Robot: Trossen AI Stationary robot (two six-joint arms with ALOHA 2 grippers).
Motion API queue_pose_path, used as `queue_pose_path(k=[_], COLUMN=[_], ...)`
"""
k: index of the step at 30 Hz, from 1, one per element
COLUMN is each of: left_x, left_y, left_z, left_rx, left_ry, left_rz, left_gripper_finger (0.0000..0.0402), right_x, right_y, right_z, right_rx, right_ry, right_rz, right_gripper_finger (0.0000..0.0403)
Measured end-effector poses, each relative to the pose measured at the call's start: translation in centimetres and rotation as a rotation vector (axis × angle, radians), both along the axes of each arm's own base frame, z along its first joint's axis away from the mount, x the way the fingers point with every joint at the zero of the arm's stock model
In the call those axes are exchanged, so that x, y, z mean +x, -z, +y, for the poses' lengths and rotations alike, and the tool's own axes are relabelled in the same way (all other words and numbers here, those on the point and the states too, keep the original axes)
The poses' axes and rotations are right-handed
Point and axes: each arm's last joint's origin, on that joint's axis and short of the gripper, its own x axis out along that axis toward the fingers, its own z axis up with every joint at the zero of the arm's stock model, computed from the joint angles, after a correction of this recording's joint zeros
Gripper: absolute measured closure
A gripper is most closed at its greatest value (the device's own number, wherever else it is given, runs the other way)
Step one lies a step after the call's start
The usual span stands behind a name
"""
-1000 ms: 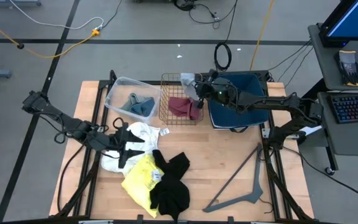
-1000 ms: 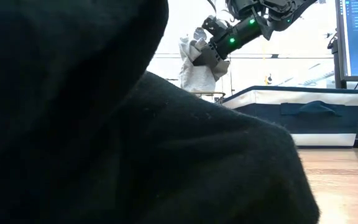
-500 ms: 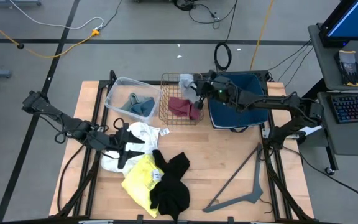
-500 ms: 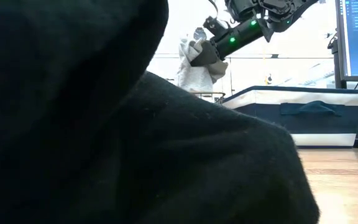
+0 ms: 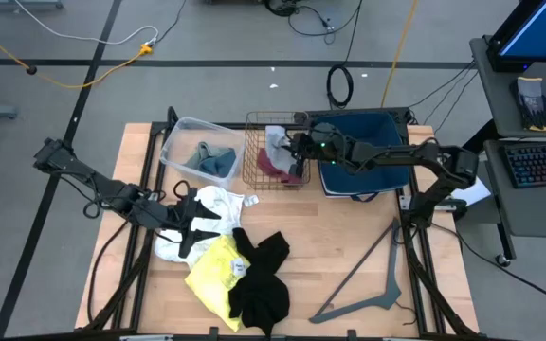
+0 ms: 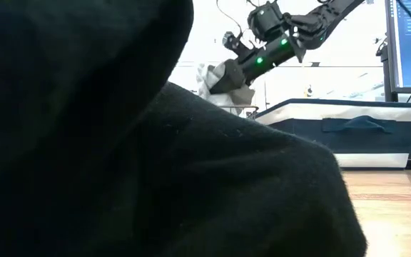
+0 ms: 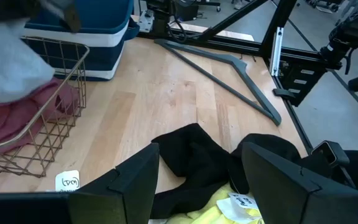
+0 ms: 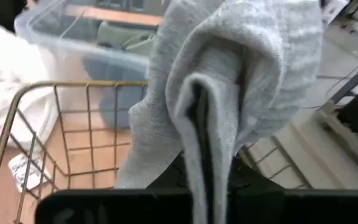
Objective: Pick & Place Cloths
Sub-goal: Put the gray underwear into the mesh basket
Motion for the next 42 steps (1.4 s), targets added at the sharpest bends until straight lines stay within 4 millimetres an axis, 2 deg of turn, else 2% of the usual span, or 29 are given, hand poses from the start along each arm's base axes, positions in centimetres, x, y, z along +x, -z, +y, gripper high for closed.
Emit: queue_pose_path(k=[8, 14, 26, 35, 42], left_x=[0.0, 0.0, 0.0, 0.0, 0.0], left_y=[0.0, 0.0, 0.0, 0.0, 0.0], left_z=[0.0, 0.0, 0.0, 0.0, 0.0], left_rx=[0.021, 0.027, 0.016, 0.01, 0.01], left_ry=[0.022, 0.025, 0.021, 0.019, 0.019], left_rz=[0.0, 0.001, 0.002, 0.002, 0.002], left_gripper_finger=[0.0167, 0.0167, 0.0167, 0.0167, 0.0167], right_x=[1.3, 1.8, 2.3, 1.7, 1.5], right_y=[3.1, 4.2, 3.9, 4.0, 4.0], right_z=[-0.5, -0.5, 0.3, -1.1, -1.5], right_rx=[0.049, 0.082, 0.071, 0.047, 0.062], right_ry=[0.007, -0.015, -0.06, -0.042, -0.092], right_rz=[0.044, 0.038, 0.002, 0.025, 0.019], right_gripper_finger=[0.0401, 0.0401, 0.0398, 0.0395, 0.0394])
